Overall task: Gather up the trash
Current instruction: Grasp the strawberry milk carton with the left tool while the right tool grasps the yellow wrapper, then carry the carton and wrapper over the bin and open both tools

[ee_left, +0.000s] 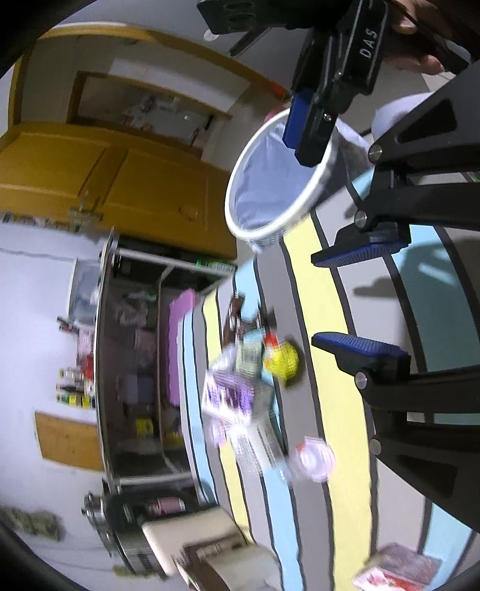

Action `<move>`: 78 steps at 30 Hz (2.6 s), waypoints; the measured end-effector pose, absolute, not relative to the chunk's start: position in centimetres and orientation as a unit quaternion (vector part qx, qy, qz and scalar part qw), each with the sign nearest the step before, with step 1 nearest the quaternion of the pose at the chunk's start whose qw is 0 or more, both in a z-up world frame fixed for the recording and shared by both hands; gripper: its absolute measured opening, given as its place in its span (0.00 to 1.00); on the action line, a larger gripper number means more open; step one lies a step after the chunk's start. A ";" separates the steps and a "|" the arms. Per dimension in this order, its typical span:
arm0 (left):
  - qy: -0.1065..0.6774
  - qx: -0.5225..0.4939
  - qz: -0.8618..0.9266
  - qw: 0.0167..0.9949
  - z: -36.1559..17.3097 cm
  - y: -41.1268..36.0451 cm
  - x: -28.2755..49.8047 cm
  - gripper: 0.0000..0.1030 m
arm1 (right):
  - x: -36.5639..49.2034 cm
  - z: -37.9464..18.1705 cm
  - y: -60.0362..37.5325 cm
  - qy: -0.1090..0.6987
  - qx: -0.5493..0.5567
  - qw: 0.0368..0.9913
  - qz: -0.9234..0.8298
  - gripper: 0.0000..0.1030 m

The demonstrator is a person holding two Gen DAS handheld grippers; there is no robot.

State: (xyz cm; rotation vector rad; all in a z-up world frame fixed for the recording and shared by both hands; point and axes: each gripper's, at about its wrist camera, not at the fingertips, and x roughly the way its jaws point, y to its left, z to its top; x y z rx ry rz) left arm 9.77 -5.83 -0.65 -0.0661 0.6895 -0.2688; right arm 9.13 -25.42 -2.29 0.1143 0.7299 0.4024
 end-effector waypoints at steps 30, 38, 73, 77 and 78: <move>0.306 -0.048 0.058 0.949 -1.8 15.6 5.9 0.66 | 15.3 -4.5 -13.5 0.385 -0.009 0.884 0.265 0.60; 0.332 -0.026 0.045 0.942 -4.2 17.5 6.0 0.73 | 18.0 -5.9 -11.7 0.399 -0.011 0.879 0.261 0.60; 0.331 -0.043 0.003 0.943 -3.4 11.2 5.3 0.51 | 16.2 -5.0 -13.5 0.390 0.003 0.887 0.248 0.30; 0.328 -0.047 -0.011 0.943 -2.7 9.1 5.7 0.52 | 15.0 -4.4 -14.9 0.385 0.011 0.889 0.246 0.30; 0.328 -0.049 -0.016 0.943 -2.6 8.6 5.8 0.52 | 14.6 -4.2 -15.4 0.383 0.013 0.890 0.245 0.30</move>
